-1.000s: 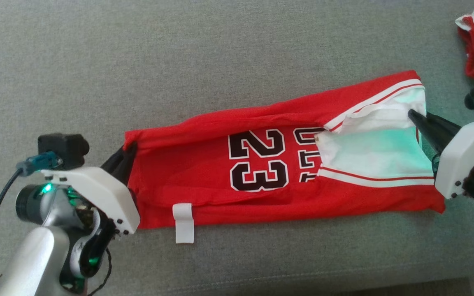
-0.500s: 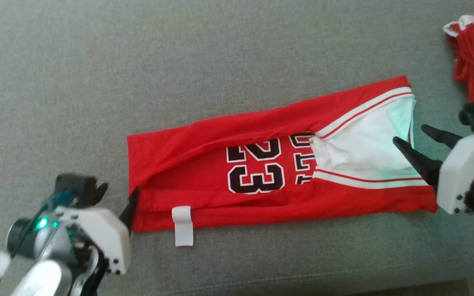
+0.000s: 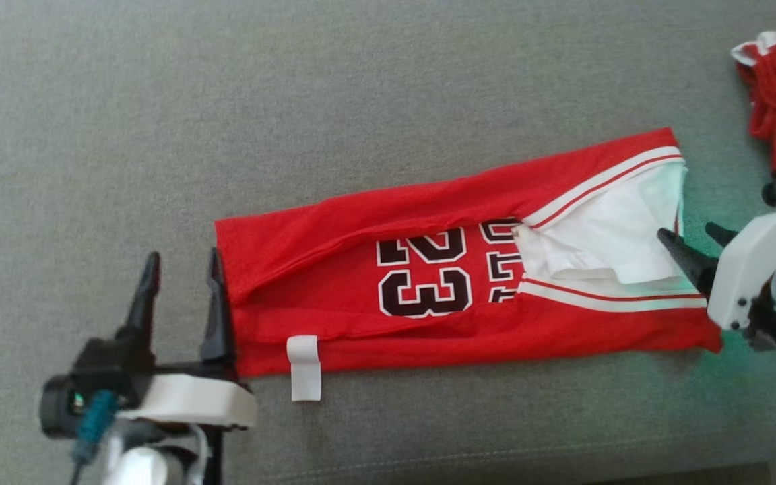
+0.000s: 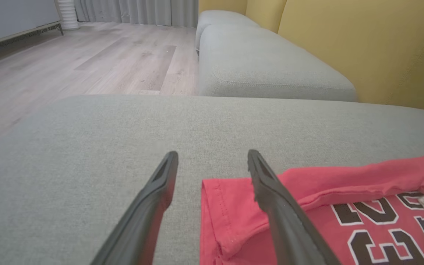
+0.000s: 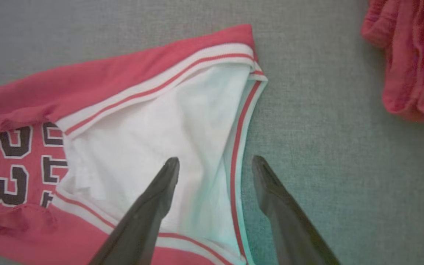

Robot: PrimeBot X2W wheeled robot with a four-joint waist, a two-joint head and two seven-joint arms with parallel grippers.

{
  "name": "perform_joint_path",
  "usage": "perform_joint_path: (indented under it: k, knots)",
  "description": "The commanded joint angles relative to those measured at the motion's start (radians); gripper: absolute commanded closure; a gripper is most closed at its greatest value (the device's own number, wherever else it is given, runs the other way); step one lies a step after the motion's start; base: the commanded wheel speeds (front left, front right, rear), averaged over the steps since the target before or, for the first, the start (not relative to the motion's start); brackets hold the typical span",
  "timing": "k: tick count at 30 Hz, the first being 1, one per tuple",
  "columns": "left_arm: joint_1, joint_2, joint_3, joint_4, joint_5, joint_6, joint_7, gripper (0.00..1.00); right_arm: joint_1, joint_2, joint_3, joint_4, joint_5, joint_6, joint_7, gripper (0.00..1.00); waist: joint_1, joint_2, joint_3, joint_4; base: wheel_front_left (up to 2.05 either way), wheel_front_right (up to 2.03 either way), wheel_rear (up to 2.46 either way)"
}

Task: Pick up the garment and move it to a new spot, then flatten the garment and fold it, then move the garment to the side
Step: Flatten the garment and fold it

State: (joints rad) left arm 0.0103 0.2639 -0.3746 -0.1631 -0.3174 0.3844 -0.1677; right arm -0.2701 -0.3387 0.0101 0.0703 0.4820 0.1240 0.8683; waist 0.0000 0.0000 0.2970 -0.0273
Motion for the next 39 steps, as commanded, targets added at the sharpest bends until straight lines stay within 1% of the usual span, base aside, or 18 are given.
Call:
perform_joint_path:
  k: [1, 5, 7, 10, 13, 14, 15, 16, 19, 22, 26, 29, 31, 34, 37, 39]
  knots:
    - [-0.034, -0.002, 0.03, -0.017, 0.007, 0.006, -0.019, 0.0, -0.038, -0.013, -0.001, -0.023, -0.014, 0.007, 0.008, 0.0, 0.0, 0.0, 0.013, 0.011, 0.0, 0.0, 0.0]
    - [-0.04, -0.039, 0.011, 0.038, 0.012, -0.005, -0.066, 0.0, -0.064, 0.003, 0.002, 0.04, -0.047, 0.007, 0.031, 0.0, 0.0, 0.0, 0.027, 0.031, 0.0, 0.0, 0.0]
    - [-0.042, -0.05, 0.007, 0.057, 0.016, -0.013, -0.079, 0.0, -0.067, -0.002, 0.016, 0.063, -0.057, 0.007, 0.046, 0.0, 0.0, 0.0, 0.027, 0.04, 0.0, 0.0, 0.0]
    - [-0.039, -0.07, 0.005, 0.078, 0.018, -0.027, -0.089, 0.0, -0.055, -0.006, 0.02, 0.093, -0.055, 0.007, 0.065, 0.0, 0.0, 0.0, 0.019, 0.055, 0.0, 0.0, 0.0]
    - [-0.03, -0.088, 0.011, 0.092, 0.024, -0.038, -0.093, 0.0, -0.034, 0.006, 0.012, 0.114, -0.037, 0.007, 0.087, 0.0, 0.0, 0.0, 0.01, 0.066, 0.0, 0.0, 0.0]
    - [-0.028, -0.096, 0.017, 0.091, 0.028, -0.042, -0.093, 0.0, -0.028, 0.013, 0.005, 0.12, -0.035, 0.007, 0.09, 0.09, 0.0, 0.0, 0.006, 0.069, 0.0, 0.0, 0.0]
    - [-0.026, -0.105, 0.023, 0.089, 0.031, -0.046, -0.093, 0.0, -0.024, 0.02, 0.0, 0.125, -0.033, 0.007, 0.088, 0.58, 0.0, 0.0, 0.003, 0.071, 0.0, 0.0, 0.0]
    - [-0.023, -0.114, 0.029, 0.087, 0.035, -0.051, -0.094, 0.0, -0.022, 0.029, -0.009, 0.128, -0.032, 0.007, 0.075, 1.0, 0.0, 0.0, 0.0, 0.074, 0.0, 0.0, 0.0]
    - [-0.008, -0.139, 0.042, 0.089, 0.048, -0.067, -0.094, 0.0, -0.022, 0.052, -0.04, 0.142, -0.018, 0.007, 0.047, 1.0, 0.0, 0.0, -0.016, 0.075, 0.0, 0.0, 0.0]
    - [0.01, -0.158, 0.056, 0.088, 0.059, -0.084, -0.094, 0.0, -0.041, 0.056, -0.121, 0.15, -0.002, 0.007, 0.013, 1.0, 0.0, 0.0, -0.039, 0.076, 0.0, 0.0, 0.0]
    - [0.035, -0.18, 0.082, 0.081, 0.067, -0.101, -0.094, 0.0, -0.064, 0.02, -0.23, 0.13, 0.004, 0.007, 0.005, 1.0, 0.0, 0.0, -0.063, 0.078, 0.0, 0.0, 0.0]
    - [0.052, -0.192, 0.096, 0.083, 0.069, -0.115, -0.094, 0.0, -0.074, -0.007, -0.27, 0.076, 0.021, 0.007, 0.024, 1.0, 0.0, 0.0, -0.081, 0.08, 0.0, 0.0, 0.0]
    - [0.061, -0.198, 0.103, 0.086, 0.069, -0.124, -0.094, 0.0, -0.074, -0.021, -0.27, 0.016, 0.038, 0.007, 0.046, 1.0, 0.0, 0.0, -0.091, 0.082, 0.0, 0.0, 0.0]
    - [0.068, -0.205, 0.11, 0.089, 0.068, -0.134, -0.094, 0.0, -0.064, -0.023, -0.24, -0.107, 0.068, 0.007, 0.095, 1.0, 0.0, 0.0, -0.1, 0.086, 0.0, 0.0, 0.0]
    - [0.071, -0.21, 0.112, 0.092, 0.064, -0.14, -0.094, 0.0, -0.039, -0.002, -0.173, -0.238, 0.107, 0.007, 0.157, 1.0, 0.0, 0.0, -0.104, 0.092, 0.0, 0.0, 0.0]
    - [0.071, -0.212, 0.11, 0.095, 0.06, -0.142, -0.094, 0.0, -0.017, 0.027, -0.118, -0.314, 0.128, 0.007, 0.195, 1.0, 0.0, 0.0, -0.104, 0.098, 0.0, 0.0, 0.0]
